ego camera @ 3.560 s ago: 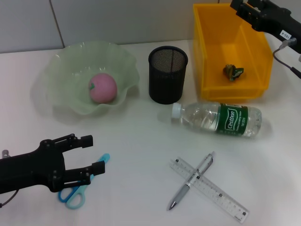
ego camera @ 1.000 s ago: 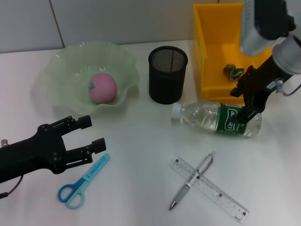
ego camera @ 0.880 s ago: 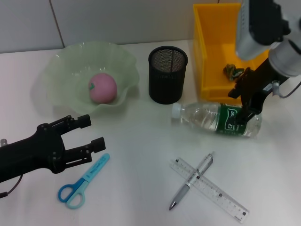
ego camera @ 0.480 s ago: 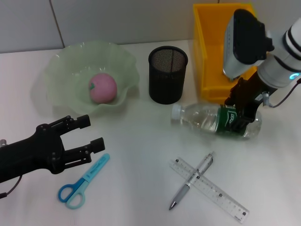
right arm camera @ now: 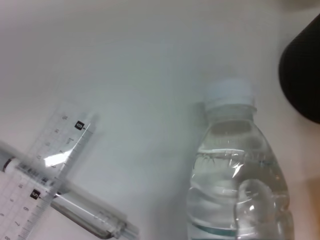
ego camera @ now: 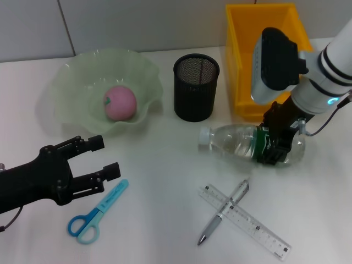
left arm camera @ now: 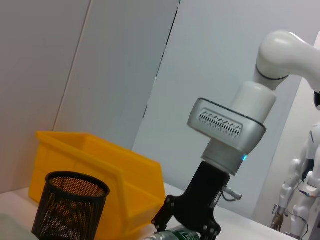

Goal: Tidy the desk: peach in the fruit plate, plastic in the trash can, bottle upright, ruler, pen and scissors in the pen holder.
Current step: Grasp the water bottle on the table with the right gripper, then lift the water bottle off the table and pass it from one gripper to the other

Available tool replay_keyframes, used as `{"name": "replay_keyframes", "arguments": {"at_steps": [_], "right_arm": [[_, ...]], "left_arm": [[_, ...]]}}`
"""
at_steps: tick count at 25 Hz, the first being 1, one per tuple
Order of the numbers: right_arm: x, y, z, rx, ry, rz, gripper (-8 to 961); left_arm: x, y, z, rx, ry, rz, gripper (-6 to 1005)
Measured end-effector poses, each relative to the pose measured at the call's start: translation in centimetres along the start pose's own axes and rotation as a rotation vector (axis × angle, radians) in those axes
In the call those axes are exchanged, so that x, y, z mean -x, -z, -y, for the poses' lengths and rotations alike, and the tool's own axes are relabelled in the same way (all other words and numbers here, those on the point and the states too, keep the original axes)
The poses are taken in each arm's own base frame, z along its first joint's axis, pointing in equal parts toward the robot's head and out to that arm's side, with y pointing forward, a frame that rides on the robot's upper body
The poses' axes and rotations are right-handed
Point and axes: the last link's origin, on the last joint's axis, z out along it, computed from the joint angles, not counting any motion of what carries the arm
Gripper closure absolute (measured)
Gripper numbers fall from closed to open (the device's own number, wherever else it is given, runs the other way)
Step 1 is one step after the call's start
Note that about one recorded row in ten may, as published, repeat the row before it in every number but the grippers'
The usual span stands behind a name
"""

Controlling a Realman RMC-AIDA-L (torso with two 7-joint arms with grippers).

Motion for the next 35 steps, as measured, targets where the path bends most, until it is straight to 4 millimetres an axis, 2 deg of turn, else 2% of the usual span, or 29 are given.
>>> {"name": "replay_keyframes", "arguments": {"at_steps": [8, 24, 31, 35], "right_arm": [[-0.1, -0.8, -0.2, 0.012, -0.009, -0.009, 183], [-0.3, -1.1, -0.3, 0.004, -0.017, -0.007, 185], [0.0, -0.7, -0.4, 0.005, -0.024, 0.027, 186], [0.5, 0.2, -0.7, 0.017, -0.028, 0.087, 186]], "left_arm": [[-0.1, 0.1, 0.0, 0.004, -0.004, 0.001, 208], [-0.3, 0.0, 0.1, 0.004, -0.007, -0.004, 210], [-0.4, 0.1, 0.2, 0.001, -0.002, -0.013, 211], [-0.6, 0.2, 0.3, -0.008, 0.002, -0.024, 211]]}}
